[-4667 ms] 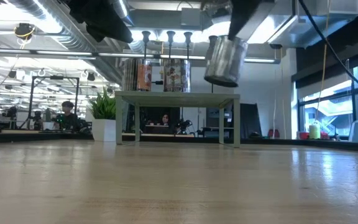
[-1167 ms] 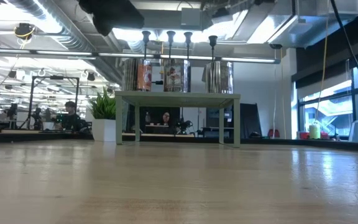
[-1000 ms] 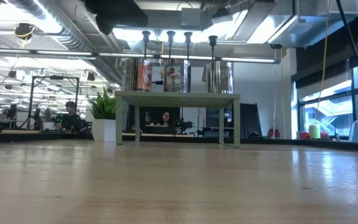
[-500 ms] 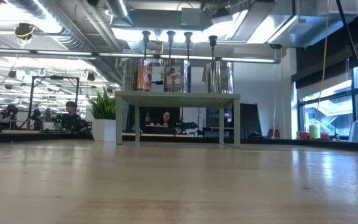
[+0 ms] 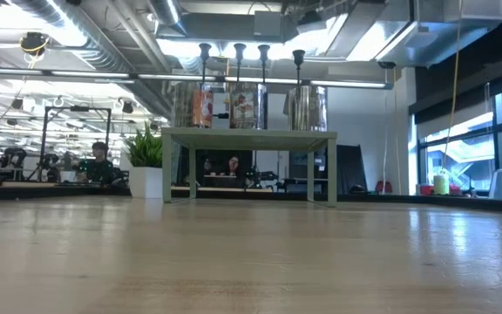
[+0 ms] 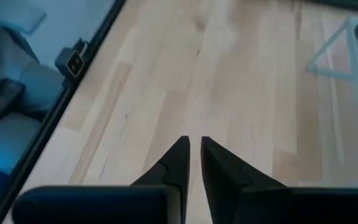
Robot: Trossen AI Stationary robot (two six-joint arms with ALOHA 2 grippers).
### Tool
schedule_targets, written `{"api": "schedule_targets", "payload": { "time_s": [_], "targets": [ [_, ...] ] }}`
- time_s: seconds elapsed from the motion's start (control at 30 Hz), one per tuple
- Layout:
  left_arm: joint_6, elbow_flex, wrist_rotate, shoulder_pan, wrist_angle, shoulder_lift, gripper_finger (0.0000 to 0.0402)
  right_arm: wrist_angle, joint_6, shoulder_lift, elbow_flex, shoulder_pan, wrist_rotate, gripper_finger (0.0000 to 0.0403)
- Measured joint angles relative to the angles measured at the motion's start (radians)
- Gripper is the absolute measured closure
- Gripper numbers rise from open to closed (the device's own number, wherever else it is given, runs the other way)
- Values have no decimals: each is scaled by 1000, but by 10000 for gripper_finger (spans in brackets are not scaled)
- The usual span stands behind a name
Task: Pick & Place candle stick holders
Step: Return to Home Position
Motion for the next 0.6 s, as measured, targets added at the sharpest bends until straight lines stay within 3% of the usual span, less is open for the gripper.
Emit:
{"api": "schedule_targets", "payload": {
  "time_s": [0.17,0.43,0.6],
  "targets": [
    [42,-139,-93,2,100,-69,397,227,-47,-220,-268,7,1,360],
    [84,-377,-1,1,335,-122,398,578,-167,-461,-620,6,-14,360],
    [119,-407,-14,1,366,-162,399,714,-228,-566,-780,-6,-11,360]
  ]
}}
